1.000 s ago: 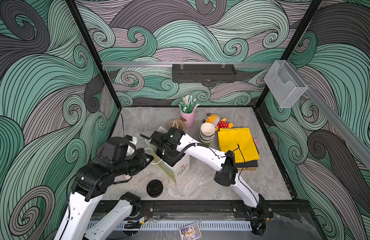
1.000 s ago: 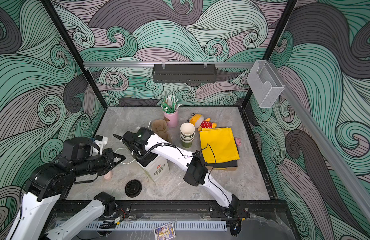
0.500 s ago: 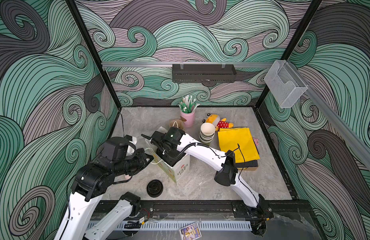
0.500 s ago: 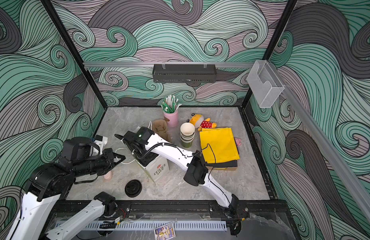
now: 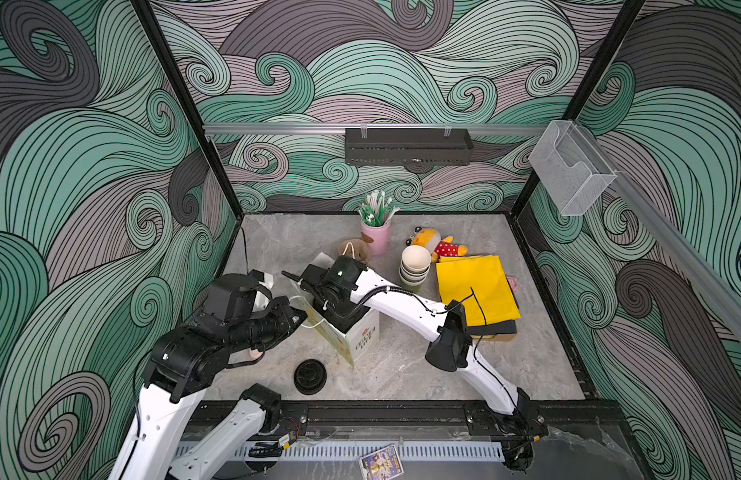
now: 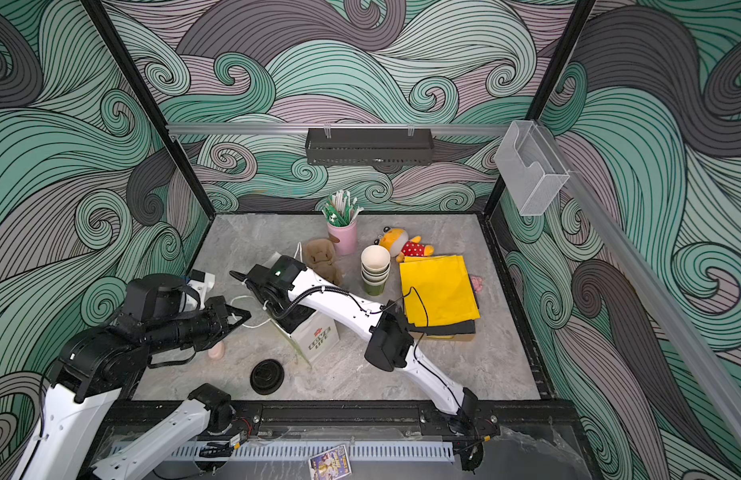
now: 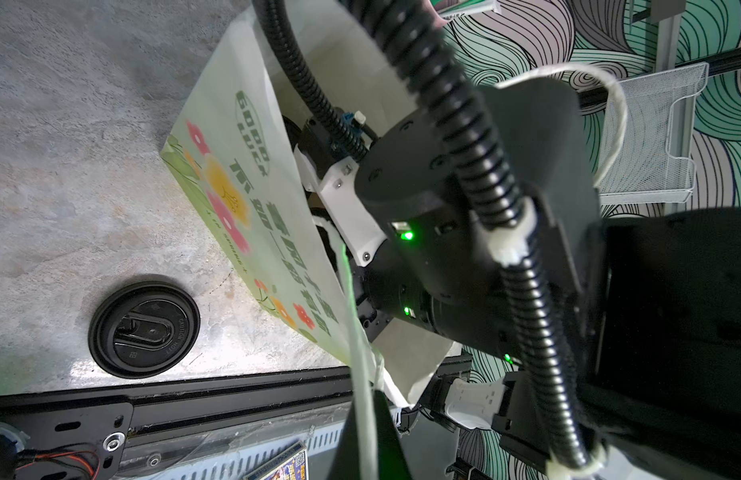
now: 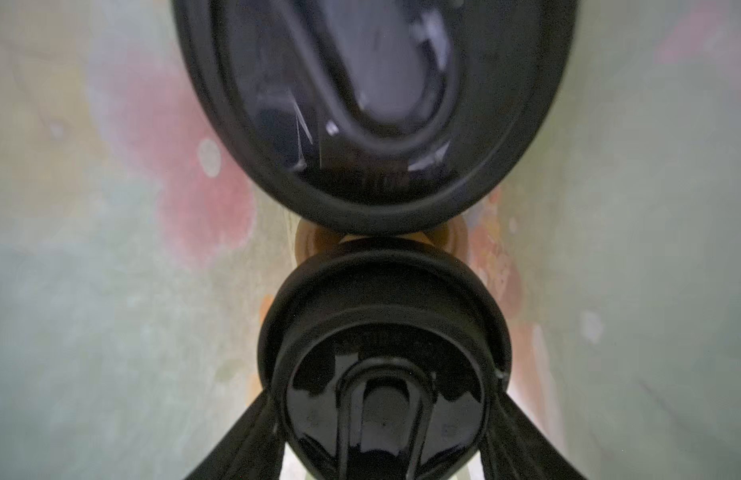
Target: Pack the takeout coffee
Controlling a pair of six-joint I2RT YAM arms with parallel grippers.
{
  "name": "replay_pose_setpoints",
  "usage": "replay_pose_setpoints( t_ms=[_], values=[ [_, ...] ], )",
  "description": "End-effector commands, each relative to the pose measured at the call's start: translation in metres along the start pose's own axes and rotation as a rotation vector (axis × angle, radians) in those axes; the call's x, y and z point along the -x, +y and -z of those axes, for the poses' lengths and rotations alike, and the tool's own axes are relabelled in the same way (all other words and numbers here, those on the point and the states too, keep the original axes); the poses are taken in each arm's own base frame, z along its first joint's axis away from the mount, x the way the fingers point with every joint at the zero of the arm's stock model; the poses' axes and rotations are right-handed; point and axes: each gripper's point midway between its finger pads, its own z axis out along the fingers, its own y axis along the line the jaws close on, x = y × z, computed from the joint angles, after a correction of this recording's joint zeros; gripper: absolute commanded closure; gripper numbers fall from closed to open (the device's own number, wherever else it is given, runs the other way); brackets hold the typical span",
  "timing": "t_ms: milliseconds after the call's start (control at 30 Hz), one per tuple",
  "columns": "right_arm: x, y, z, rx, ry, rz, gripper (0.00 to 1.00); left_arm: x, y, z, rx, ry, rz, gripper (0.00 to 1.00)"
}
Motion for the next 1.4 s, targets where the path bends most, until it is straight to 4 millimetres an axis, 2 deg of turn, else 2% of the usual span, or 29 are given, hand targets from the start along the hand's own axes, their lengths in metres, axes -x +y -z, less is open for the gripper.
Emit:
replay_pose_setpoints(
  t_ms=[0, 400, 1367],
  values=[
    [-0.032, -0.011, -0.010, -0.040, 0.164, 0.015, 0.51, 0.000, 0.001, 0.005, 0.001, -0.016, -0.027, 1.00],
    [-0.030, -0.009, -0.029, -0.034, 0.175, 0.023, 0.51, 0.002, 0.002, 0.004, 0.003, -0.028, -0.028, 1.00],
    [-0.005, 0.002, -0.074, -0.001, 0.130, 0.019, 0.53, 0.002, 0.001, 0.004, 0.005, -0.024, -0.027, 1.00]
  ],
)
